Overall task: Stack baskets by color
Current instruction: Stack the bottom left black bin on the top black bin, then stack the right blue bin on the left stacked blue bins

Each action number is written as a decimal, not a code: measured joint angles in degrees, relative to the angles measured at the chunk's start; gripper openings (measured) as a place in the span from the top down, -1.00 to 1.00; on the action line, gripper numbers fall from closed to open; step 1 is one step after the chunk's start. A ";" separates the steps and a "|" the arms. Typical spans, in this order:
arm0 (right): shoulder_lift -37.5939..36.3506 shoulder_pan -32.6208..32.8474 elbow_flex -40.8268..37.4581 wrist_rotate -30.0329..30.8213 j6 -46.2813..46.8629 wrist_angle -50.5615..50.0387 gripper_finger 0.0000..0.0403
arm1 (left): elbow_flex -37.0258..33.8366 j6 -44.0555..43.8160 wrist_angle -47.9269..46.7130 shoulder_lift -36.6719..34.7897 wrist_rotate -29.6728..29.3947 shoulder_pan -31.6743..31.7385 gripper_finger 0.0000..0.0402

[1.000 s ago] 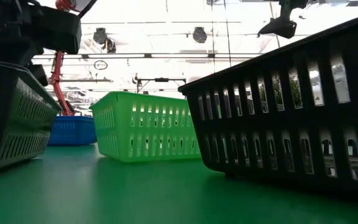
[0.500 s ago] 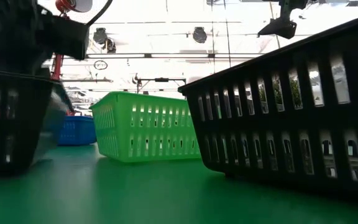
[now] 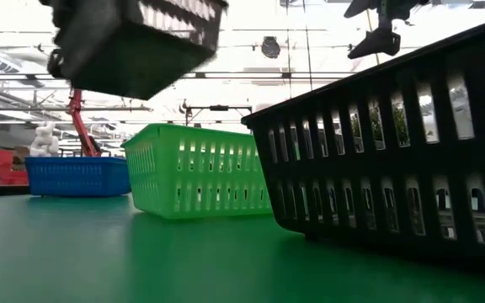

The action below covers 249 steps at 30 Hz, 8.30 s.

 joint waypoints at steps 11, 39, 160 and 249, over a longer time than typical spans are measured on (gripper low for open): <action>0.00 -0.09 0.00 5.85 2.84 -0.02 -0.95 | 17.56 6.05 -8.93 7.86 -1.79 17.90 0.96; 0.00 -0.09 0.00 12.75 10.44 -0.08 -0.95 | 35.10 -6.12 -14.26 16.77 -6.96 26.76 0.96; -4.24 -9.01 -5.00 11.31 29.45 -3.54 -0.95 | 24.28 5.15 2.95 26.31 -9.68 23.60 0.11; 23.48 -10.39 -26.95 26.45 66.83 32.29 0.41 | 24.37 20.34 -8.57 18.62 -15.73 23.53 0.11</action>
